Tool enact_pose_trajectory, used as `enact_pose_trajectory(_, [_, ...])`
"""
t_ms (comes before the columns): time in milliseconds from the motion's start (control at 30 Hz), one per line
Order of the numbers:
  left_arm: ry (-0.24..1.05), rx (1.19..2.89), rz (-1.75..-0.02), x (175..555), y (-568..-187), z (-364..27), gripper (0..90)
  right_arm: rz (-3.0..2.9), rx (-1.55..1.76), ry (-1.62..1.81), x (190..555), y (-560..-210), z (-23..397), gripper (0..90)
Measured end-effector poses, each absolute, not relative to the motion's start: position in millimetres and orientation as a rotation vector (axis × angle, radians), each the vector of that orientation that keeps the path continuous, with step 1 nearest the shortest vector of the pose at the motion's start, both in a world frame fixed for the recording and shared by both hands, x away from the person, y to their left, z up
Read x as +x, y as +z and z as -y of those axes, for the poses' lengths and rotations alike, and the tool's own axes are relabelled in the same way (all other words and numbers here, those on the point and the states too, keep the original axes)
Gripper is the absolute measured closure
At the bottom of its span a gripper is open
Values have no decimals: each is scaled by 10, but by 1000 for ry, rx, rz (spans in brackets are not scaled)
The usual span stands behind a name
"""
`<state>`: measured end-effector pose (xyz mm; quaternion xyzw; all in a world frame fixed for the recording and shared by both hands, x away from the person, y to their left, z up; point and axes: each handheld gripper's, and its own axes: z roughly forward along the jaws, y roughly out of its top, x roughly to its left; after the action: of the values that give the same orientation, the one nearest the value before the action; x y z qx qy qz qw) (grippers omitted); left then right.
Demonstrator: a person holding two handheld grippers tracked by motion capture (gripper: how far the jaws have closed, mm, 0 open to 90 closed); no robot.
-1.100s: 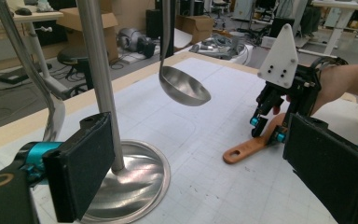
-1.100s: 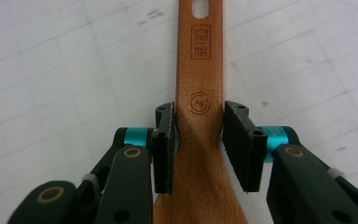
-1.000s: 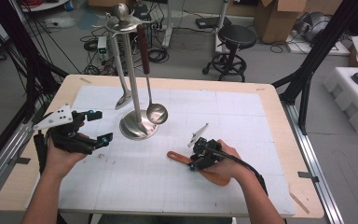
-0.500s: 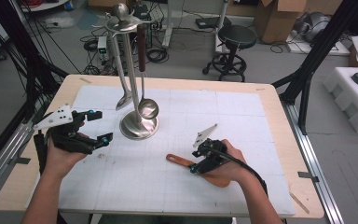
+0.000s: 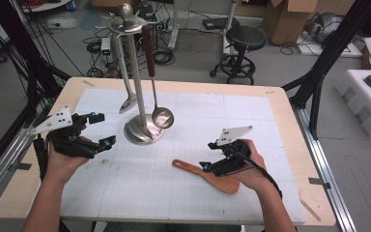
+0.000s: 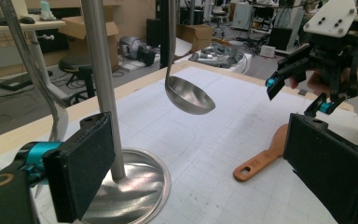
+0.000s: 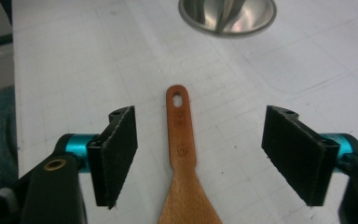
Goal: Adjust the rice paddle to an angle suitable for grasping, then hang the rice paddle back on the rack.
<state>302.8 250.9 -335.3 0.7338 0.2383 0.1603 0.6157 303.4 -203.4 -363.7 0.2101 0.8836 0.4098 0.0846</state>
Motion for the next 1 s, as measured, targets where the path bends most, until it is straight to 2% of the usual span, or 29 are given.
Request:
enact_pose_trajectory(533, [364, 1704, -545, 3048, -3372, -2479, 90, -2487, 668, 1420, 2900, -3580, 2321, 188])
enact_pose_trajectory(1000, [357, 1702, -546, 3033, -3375, -2492, 89, -2483, 673, 1423, 2917, -3570, 2300, 157])
